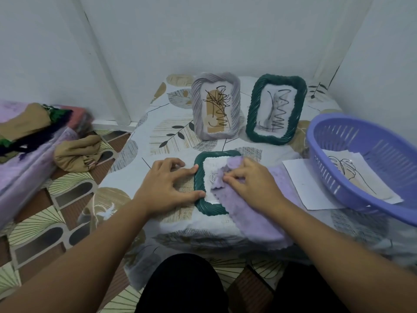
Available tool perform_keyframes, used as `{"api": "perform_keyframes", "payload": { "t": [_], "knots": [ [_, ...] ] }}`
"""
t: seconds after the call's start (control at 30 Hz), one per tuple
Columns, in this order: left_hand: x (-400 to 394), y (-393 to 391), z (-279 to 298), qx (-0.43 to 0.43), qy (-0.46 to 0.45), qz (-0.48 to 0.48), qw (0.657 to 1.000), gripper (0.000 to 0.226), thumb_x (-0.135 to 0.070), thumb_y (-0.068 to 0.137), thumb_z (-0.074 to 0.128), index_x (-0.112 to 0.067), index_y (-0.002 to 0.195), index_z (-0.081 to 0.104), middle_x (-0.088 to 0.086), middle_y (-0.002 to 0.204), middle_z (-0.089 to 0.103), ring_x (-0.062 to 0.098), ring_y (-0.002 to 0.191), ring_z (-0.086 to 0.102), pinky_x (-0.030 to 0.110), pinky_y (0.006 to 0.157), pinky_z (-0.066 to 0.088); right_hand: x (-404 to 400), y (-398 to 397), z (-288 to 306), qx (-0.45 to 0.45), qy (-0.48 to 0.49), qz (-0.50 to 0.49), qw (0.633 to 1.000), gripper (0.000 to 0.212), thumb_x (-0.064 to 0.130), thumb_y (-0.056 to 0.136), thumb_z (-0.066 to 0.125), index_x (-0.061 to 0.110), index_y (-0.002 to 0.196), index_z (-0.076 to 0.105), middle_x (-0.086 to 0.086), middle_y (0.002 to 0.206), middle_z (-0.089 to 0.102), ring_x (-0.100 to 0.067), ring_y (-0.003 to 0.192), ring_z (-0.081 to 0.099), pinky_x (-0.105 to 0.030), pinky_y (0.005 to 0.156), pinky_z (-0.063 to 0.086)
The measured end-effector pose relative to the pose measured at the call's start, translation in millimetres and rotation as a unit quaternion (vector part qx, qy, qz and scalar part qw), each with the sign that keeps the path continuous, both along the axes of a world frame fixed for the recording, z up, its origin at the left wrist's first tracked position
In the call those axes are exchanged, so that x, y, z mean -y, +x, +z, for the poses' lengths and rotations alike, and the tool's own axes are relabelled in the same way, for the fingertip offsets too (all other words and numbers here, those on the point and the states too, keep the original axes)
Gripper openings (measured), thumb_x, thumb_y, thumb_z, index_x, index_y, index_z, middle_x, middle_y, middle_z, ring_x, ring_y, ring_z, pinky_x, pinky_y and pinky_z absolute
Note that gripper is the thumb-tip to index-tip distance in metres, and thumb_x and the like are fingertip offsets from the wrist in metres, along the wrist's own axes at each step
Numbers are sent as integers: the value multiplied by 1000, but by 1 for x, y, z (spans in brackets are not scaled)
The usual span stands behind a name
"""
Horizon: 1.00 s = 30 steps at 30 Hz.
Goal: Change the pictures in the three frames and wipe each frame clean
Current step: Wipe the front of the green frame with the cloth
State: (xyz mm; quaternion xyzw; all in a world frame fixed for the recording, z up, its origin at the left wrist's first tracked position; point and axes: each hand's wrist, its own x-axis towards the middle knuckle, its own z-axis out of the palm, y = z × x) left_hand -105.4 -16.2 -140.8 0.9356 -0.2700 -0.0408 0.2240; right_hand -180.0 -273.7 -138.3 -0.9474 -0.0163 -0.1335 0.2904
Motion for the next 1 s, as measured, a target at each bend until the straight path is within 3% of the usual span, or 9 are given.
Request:
{"api": "perform_keyframes", "payload": {
  "t": [0.2, 0.37, 0.57, 0.73, 0.9, 1.0],
  "knots": [
    [1, -2, 0, 2, -4, 4, 1000, 96, -104, 59, 43, -55, 140, 53, -24, 129, 36, 6, 123, 27, 36, 115, 31, 9, 26, 6, -2, -17, -66, 998, 22, 42, 97, 64, 32, 108, 79, 6, 84, 48, -12, 82, 46, -31, 73, 40],
    [1, -1, -1, 4, -4, 5, 1000, 97, -105, 58, 41, -55, 140, 52, -24, 128, 36, 6, 124, 28, 35, 116, 30, 16, -16, 7, -35, 5, 73, 997, 21, 45, 93, 69, 33, 106, 80, 5, 84, 49, -9, 77, 49, -32, 69, 43],
    [1, -1, -1, 6, -3, 2, 1000, 93, -103, 60, 44, -56, 139, 52, -26, 128, 35, 6, 123, 28, 37, 115, 31, 10, 24, 9, -10, -11, -57, 998, 18, 40, 96, 67, 33, 102, 81, 4, 84, 47, -19, 84, 52, -31, 69, 35],
    [0, -1, -1, 3, -9, 0, 1000, 92, -102, 61, 47, -55, 139, 53, -25, 128, 36, 5, 123, 27, 34, 114, 30, 12, -22, 6, -31, 3, 74, 997, 20, 43, 92, 70, 33, 106, 81, 3, 81, 48, -13, 75, 48, -31, 66, 41],
    [1, -1, 0, 8, -6, 1, 1000, 89, -101, 62, 48, -56, 139, 53, -25, 128, 36, 6, 123, 28, 34, 114, 30, 11, 26, 7, -8, -26, -52, 998, 16, 43, 95, 68, 35, 101, 81, 6, 85, 47, -15, 83, 49, -31, 71, 35],
    [0, 0, -1, 9, -7, 0, 1000, 89, -100, 62, 48, -55, 139, 53, -25, 127, 36, 6, 121, 28, 32, 112, 30, 0, 13, 7, -27, -37, 24, 999, 19, 43, 94, 68, 32, 103, 81, 2, 85, 50, -14, 81, 48, -31, 69, 36]
  ]
}}
